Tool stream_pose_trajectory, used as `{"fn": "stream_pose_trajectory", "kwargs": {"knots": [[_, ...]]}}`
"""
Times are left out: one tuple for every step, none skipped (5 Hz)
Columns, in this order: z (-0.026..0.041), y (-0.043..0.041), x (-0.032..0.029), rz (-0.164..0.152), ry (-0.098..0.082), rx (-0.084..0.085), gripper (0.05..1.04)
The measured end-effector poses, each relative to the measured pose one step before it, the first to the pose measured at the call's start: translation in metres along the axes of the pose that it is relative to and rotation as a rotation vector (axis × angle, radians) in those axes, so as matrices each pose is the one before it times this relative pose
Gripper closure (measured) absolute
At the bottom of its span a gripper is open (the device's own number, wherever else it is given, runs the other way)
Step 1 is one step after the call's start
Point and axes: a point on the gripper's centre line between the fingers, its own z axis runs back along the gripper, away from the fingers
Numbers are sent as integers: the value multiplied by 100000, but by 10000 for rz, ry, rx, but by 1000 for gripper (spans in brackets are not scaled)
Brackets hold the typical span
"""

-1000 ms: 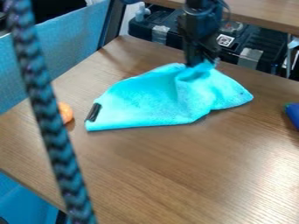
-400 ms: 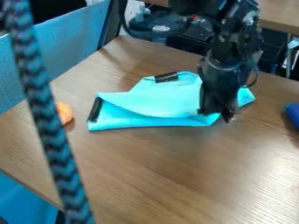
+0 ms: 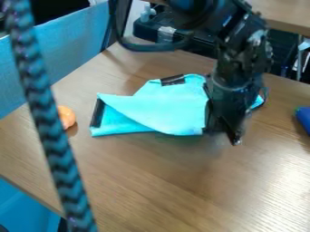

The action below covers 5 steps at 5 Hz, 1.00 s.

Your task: Unfold the blue cloth with a red thing on it from top left to bottom right

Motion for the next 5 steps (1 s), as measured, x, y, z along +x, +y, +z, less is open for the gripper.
{"fn": "stream_pose_trajectory", "kwargs": {"knots": [[-161,-1556,-825,-193,156,-282,1024],[101,-771,-442,-201,14,122,1024],[-350,-1307,-648,-222,288,-107,1024],[638,-1438,-396,-225,-50,-208,1024],[145,-1575,-348,-222,182,-290,1024]]}}
